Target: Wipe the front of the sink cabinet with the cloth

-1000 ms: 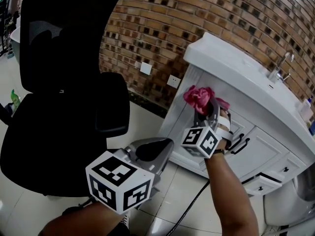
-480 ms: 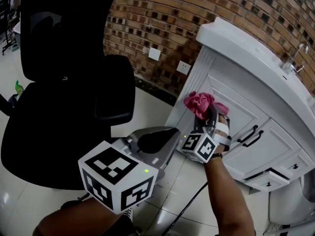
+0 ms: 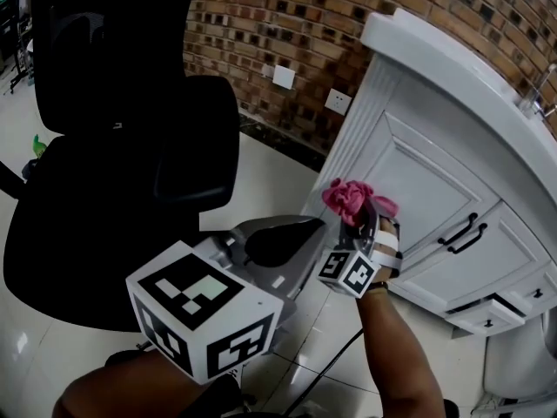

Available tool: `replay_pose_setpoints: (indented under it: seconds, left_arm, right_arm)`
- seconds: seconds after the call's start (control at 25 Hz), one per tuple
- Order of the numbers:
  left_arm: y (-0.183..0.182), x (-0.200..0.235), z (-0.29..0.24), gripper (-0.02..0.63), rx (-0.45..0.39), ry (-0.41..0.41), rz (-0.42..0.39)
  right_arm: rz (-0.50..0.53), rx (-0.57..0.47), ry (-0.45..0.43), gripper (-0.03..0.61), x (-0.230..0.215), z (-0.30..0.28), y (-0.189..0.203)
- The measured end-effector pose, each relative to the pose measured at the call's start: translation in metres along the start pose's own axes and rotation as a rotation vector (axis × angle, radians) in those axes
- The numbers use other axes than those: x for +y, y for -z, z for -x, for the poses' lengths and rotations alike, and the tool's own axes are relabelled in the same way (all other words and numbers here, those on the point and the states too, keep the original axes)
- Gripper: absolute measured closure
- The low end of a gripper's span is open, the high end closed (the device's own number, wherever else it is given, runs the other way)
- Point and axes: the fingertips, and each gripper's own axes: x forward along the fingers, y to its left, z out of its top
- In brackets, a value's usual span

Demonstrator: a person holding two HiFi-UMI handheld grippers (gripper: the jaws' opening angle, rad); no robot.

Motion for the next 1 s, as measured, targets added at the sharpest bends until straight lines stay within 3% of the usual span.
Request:
replay_pose_setpoints:
  seconds: [0.76,1.0]
  left_arm:
    - [0.015,0.004,-0.015,0.611,0.054,0.006,0.032]
    - [0.02,0.003,-0.021,0.611,0.078,0.007,0.035]
  right_arm:
    - [-0.075,0.119,-0.293,0.423,0.154,-0.006,0.062]
    - [-0.03,0.154,-0.358,0.423,0.189,-0.005,0.081]
